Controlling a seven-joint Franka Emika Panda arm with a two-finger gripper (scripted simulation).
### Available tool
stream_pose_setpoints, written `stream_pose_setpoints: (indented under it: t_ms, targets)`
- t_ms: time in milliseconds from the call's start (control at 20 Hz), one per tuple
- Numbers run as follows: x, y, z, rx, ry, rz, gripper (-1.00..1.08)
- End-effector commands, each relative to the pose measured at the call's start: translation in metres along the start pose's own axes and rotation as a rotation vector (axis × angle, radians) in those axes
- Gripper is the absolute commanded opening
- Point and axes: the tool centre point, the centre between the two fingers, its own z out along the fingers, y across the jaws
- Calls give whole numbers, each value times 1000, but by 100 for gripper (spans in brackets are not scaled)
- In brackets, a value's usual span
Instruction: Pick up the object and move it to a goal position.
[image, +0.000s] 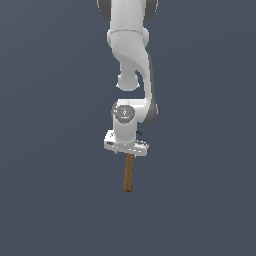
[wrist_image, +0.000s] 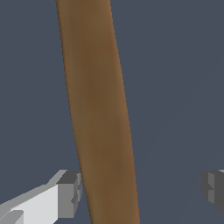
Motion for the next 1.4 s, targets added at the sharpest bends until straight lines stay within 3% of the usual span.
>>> stream_pose_setpoints:
  t_ms: [0, 800, 1350]
  targets:
    - [0, 1, 2, 0, 0, 1, -100]
    - [-4, -8, -8, 2, 2, -5, -100]
    - [-29, -37, -67, 1, 1, -2, -100]
